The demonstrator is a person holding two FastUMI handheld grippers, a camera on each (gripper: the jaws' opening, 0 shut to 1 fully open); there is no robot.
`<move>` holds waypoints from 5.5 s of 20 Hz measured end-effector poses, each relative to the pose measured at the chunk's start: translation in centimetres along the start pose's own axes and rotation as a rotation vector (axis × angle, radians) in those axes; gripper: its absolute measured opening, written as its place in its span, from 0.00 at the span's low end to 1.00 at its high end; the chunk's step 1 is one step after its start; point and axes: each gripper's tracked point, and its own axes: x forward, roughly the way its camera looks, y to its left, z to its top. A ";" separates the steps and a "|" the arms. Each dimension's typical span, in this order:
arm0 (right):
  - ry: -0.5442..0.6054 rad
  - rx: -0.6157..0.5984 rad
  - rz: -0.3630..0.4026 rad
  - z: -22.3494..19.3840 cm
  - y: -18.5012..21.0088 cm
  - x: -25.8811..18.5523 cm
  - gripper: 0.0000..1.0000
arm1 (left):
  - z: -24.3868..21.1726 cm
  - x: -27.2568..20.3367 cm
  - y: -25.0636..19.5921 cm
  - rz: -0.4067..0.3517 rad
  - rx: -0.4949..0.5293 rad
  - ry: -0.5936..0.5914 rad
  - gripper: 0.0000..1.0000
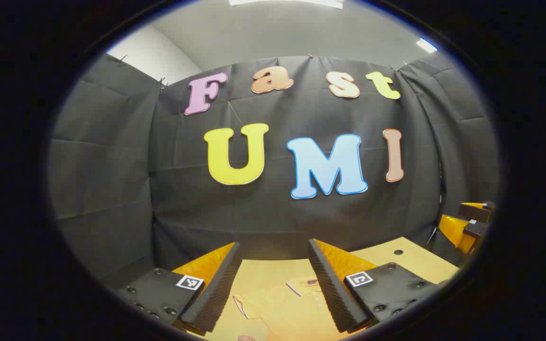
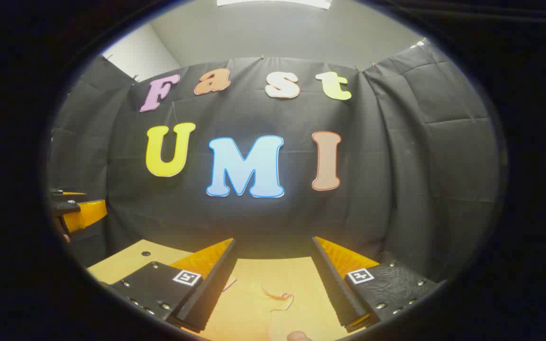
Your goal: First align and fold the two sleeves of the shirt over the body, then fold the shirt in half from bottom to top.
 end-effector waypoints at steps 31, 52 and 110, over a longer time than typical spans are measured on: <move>0.362 -0.002 0.048 -15.6 0.0 8.9 0.96 | -1.1 0.6 4.5 0.094 0.045 0.067 0.92; 0.801 -0.130 0.073 -36.5 -3.8 19.0 0.68 | -5.9 -0.9 10.6 0.280 0.068 0.222 0.96; 0.770 -0.087 0.386 -33.0 14.1 21.0 0.08 | -8.6 -0.7 11.4 0.273 0.071 0.242 0.96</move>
